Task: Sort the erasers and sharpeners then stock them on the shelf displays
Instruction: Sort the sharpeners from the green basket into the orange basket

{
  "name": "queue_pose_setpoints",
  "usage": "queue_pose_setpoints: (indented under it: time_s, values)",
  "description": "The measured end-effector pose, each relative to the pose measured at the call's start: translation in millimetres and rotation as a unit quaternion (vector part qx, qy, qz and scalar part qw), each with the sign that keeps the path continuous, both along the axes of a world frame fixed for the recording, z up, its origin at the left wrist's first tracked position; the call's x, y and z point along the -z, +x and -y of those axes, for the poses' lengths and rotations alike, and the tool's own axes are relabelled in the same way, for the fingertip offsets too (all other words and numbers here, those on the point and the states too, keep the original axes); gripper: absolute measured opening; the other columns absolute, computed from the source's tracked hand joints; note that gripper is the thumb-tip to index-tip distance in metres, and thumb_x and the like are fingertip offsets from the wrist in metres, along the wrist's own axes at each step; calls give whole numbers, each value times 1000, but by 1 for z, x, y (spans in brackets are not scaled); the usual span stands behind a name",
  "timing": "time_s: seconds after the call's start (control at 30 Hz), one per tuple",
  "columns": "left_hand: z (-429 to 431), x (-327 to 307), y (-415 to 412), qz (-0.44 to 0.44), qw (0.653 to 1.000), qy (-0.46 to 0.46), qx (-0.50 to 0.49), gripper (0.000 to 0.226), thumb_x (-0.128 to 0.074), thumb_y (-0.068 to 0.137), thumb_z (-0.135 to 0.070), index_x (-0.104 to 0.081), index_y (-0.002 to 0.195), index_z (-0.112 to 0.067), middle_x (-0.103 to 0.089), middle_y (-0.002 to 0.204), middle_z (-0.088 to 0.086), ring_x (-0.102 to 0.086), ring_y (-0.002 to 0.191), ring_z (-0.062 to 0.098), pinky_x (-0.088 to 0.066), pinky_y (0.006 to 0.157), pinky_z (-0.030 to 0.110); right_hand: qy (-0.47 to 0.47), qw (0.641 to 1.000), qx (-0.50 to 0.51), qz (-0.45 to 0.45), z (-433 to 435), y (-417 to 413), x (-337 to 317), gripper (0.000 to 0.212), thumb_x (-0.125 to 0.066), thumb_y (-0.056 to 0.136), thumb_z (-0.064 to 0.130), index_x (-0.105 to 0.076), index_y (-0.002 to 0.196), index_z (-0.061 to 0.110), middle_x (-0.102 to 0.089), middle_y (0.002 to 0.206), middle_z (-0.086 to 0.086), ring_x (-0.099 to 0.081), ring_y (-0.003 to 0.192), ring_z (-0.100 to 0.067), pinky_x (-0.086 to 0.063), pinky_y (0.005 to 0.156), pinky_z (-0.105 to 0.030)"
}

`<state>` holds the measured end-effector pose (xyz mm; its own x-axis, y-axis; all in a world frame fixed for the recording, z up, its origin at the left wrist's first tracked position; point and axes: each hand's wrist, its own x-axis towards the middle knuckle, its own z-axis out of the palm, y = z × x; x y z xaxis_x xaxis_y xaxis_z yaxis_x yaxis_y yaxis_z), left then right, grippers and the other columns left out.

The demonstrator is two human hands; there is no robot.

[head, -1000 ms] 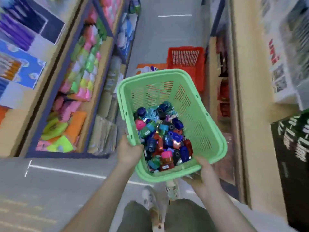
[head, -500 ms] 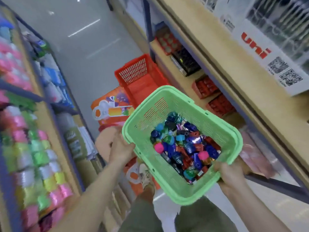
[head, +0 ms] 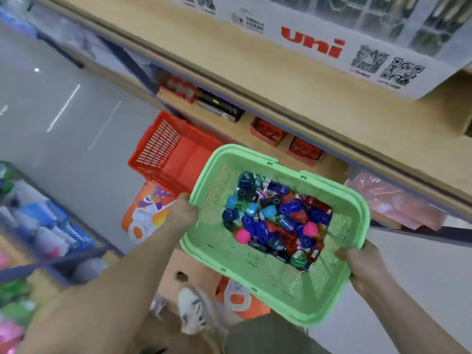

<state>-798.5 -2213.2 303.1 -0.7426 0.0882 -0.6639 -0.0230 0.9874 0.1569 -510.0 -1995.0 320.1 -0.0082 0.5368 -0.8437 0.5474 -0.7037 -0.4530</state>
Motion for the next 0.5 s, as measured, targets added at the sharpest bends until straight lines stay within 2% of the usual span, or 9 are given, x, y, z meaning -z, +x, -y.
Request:
queue_pose_setpoints:
  time_s: [0.07, 0.17, 0.27, 0.33, 0.43, 0.5]
  values:
    - [-3, 5, -11, 9, 999, -28, 40, 34, -48, 89, -7, -52, 122, -3, -60, 120, 20, -57, 111, 35, -44, 88, 36, 22, 999, 13, 27, 3, -6, 16, 22, -52, 81, -19, -58, 89, 0, -58, 74, -15, -57, 68, -31, -50, 71, -46]
    - [-4, 16, -27, 35, 993, -42, 101, 36, -54, 82, -4, -58, 118, -3, -64, 116, 20, -60, 107, 35, -49, 88, 36, 61, 995, 28, 70, 5, -17, 41, 19, -58, 83, -11, -64, 98, -1, -54, 65, -10, -49, 56, -24, -44, 58, -34]
    - [-10, 35, -45, 42, 983, -65, 165, 41, -53, 79, -1, -55, 120, -7, -66, 112, 18, -61, 105, 35, -50, 87, 38, 95, 989, 34, 105, 7, -30, 67, 11, -61, 88, -1, -66, 97, 1, -51, 62, -8, -45, 51, -21, -34, 47, -25]
    - [-19, 54, -59, 52, 974, -71, 208, 44, -52, 79, -1, -51, 122, -8, -65, 112, 16, -62, 102, 34, -51, 86, 38, 117, 984, 24, 132, 11, -38, 83, 11, -61, 90, 4, -67, 99, 4, -53, 61, -5, -48, 52, -22, -34, 47, -24]
    - [-30, 95, -84, 75, 947, -82, 302, 39, -56, 81, -6, -54, 120, -9, -66, 111, 15, -64, 99, 32, -52, 82, 35, 132, 973, 42, 186, 25, -49, 114, 14, -62, 91, 9, -68, 102, 3, -59, 66, -8, -54, 57, -25, -41, 52, -26]
    - [-33, 131, -100, 89, 918, -71, 380, 32, -61, 83, -18, -60, 114, -12, -69, 108, 13, -66, 96, 30, -53, 77, 33, 133, 960, 65, 239, 42, -53, 139, 14, -61, 91, 10, -68, 103, 6, -58, 67, -7, -53, 56, -23, -40, 50, -25]
